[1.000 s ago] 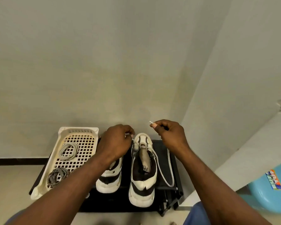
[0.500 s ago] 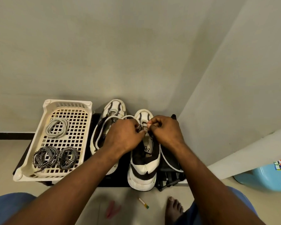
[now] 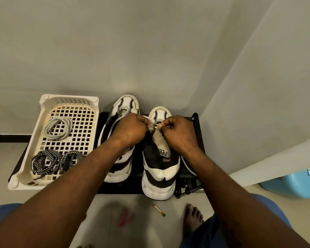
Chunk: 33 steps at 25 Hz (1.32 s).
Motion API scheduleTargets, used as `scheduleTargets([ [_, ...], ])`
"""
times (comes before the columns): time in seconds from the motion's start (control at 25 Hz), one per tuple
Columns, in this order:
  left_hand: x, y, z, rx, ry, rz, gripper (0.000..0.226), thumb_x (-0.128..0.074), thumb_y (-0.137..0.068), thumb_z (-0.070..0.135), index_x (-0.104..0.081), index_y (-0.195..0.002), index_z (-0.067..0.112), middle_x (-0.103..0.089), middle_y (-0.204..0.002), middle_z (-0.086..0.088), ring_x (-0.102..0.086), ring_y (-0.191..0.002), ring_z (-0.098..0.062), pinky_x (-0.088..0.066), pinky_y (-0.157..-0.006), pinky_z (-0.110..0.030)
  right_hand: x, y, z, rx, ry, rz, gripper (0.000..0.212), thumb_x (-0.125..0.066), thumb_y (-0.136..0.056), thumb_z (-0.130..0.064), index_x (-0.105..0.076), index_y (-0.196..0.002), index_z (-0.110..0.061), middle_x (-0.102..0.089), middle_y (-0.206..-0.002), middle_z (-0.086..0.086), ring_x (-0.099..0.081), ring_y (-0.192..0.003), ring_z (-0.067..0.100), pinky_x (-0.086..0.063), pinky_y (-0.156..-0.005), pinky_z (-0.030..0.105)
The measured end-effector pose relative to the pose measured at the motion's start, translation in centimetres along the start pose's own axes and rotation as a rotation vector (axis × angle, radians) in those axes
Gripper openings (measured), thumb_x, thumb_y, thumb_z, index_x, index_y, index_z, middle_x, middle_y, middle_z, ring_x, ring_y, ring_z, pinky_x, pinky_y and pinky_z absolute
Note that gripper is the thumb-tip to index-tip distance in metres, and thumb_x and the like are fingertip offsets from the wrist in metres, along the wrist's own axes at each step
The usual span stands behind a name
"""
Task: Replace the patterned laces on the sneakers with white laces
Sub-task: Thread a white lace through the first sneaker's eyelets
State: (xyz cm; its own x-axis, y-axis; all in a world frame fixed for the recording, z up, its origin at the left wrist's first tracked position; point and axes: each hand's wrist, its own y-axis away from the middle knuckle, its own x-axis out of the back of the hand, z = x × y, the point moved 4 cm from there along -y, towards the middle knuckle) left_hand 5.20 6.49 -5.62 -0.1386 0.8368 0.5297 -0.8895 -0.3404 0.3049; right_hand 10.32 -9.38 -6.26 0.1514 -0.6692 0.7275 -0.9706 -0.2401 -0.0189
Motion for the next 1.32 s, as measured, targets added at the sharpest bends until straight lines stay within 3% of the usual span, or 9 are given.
scheduleTargets([
  [0.2,-0.1,0.1,0.0,0.007,0.077,-0.018,0.034,-0.058,-0.091,-0.005,-0.081,-0.093,0.020,-0.077,-0.092,0.004,-0.068,-0.092,-0.009,-0.046,-0.069,-0.020,-0.3,0.3,-0.1,-0.039,-0.044,-0.005,0.017,-0.074,-0.095,-0.028,-0.075,-0.078,-0.025,-0.064,-0.074,-0.016,-0.062,-0.070,0.001,-0.041,-0.061,0.017],
  [0.36,-0.1,0.2,-0.1,0.006,0.112,-0.018,0.033,-0.059,-0.090,-0.003,-0.081,-0.091,0.021,-0.078,-0.092,0.002,-0.071,-0.097,-0.015,-0.056,-0.088,-0.032,-0.5,0.4,-0.2,-0.064,-0.110,0.019,0.024,-0.073,-0.094,-0.028,-0.069,-0.071,-0.031,-0.069,-0.072,-0.012,-0.065,-0.069,0.001,-0.041,-0.061,0.017],
  [0.48,-0.2,0.2,-0.2,-0.005,0.137,-0.033,0.030,-0.060,-0.088,0.002,-0.082,-0.088,0.022,-0.079,-0.089,0.003,-0.073,-0.096,-0.018,-0.057,-0.098,-0.045,-0.8,0.5,-0.1,-0.064,-0.026,0.041,0.025,-0.072,-0.092,-0.027,-0.068,-0.067,-0.029,-0.066,-0.069,-0.012,-0.063,-0.065,0.004,-0.042,-0.059,0.021],
  [0.68,0.0,0.5,-0.4,-0.034,0.198,-0.039,0.016,-0.068,-0.090,0.015,-0.082,-0.086,0.020,-0.079,-0.087,0.003,-0.074,-0.094,-0.023,-0.059,-0.094,-0.055,-1.1,0.5,0.1,-0.106,0.006,0.070,0.023,-0.068,-0.090,-0.027,-0.070,-0.067,-0.023,-0.065,-0.065,-0.009,-0.062,-0.061,0.007,-0.040,-0.056,0.022],
  [0.92,-0.1,0.0,-0.7,0.019,0.323,-0.065,0.016,-0.064,-0.100,0.015,-0.080,-0.102,0.016,-0.080,-0.097,-0.003,-0.076,-0.095,-0.021,-0.063,-0.090,-0.049,-1.6,0.2,-0.3,0.013,-0.037,-0.015,0.024,-0.073,-0.094,-0.023,-0.069,-0.071,-0.028,-0.067,-0.083,-0.009,-0.063,-0.076,0.007,-0.050,-0.068,0.027],
  [1.16,-1.0,-1.1,-1.0,-0.081,-0.001,0.130,0.011,-0.068,-0.097,0.023,-0.076,-0.091,0.027,-0.076,-0.087,0.010,-0.071,-0.089,-0.013,-0.058,-0.089,-0.038,-0.9,-0.3,-0.3,0.064,-0.027,-0.105,0.017,-0.077,-0.092,-0.024,-0.069,-0.079,-0.031,-0.065,-0.093,-0.009,-0.058,-0.084,0.005,-0.039,-0.067,0.018],
  [1.24,-1.3,-1.2,-0.5,-0.117,-0.117,0.140,0.013,-0.064,-0.097,0.023,-0.069,-0.087,0.029,-0.073,-0.088,0.008,-0.068,-0.088,-0.017,-0.055,-0.083,-0.036,-0.9,-0.1,-0.3,0.103,0.032,-0.149,0.009,-0.078,-0.086,-0.022,-0.073,-0.090,-0.028,-0.064,-0.100,-0.007,-0.059,-0.098,0.015,-0.047,-0.076,0.027],
  [1.32,-1.6,-0.9,0.3,-0.171,-0.176,0.189,0.015,-0.059,-0.096,0.017,-0.063,-0.086,0.027,-0.068,-0.086,0.004,-0.064,-0.086,-0.023,-0.048,-0.075,-0.035,-1.0,0.4,-0.2,0.123,0.204,-0.126,0.023,-0.073,-0.081,-0.025,-0.071,-0.104,-0.025,-0.061,-0.112,-0.002,-0.052,-0.113,0.024,-0.050,-0.089,0.040],
])
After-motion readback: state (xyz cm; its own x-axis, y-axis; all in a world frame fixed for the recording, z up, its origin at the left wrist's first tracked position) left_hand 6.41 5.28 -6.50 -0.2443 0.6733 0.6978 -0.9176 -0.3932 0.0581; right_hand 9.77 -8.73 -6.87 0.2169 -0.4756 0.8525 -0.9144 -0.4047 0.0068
